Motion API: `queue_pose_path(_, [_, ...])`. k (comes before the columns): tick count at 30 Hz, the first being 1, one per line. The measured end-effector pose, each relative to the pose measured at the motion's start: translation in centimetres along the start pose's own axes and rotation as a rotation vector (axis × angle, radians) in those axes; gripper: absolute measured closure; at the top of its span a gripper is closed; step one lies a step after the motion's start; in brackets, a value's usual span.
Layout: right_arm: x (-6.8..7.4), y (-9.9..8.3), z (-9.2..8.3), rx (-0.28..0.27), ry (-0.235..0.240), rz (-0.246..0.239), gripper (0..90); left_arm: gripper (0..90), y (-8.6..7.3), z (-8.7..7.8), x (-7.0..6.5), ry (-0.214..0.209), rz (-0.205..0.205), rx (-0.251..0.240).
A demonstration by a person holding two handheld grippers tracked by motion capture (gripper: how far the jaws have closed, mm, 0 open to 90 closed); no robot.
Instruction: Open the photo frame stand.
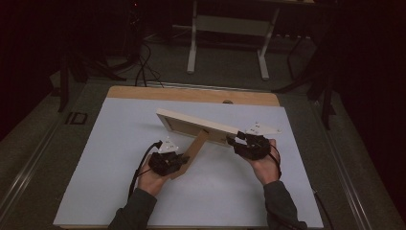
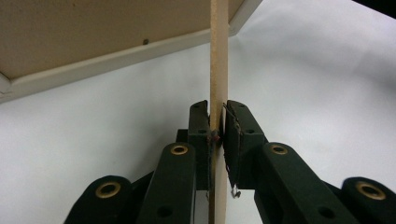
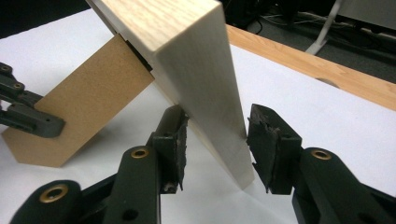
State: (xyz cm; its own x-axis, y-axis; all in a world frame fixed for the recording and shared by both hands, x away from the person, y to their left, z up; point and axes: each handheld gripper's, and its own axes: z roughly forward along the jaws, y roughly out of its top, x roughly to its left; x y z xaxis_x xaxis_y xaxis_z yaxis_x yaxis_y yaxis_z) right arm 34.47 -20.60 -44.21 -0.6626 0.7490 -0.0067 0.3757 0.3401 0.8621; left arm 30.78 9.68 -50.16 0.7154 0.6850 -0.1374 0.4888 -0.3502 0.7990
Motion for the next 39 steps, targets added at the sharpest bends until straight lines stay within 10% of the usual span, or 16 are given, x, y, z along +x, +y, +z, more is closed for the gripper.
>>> queue_pose_path(16, [0.3, -1.3, -0.5, -0.015, 0.022, 0.016, 54.6, 81.2, -0.5, -0.2, -0.3, 0.012, 0.019, -0.001])
queue_pose_path(39, [-1.5, -4.3, -1.4, 0.004, -0.012, 0.086, 54.6, 74.0, 0.5, -3.6, 0.8, -0.013, -0.022, -0.141])
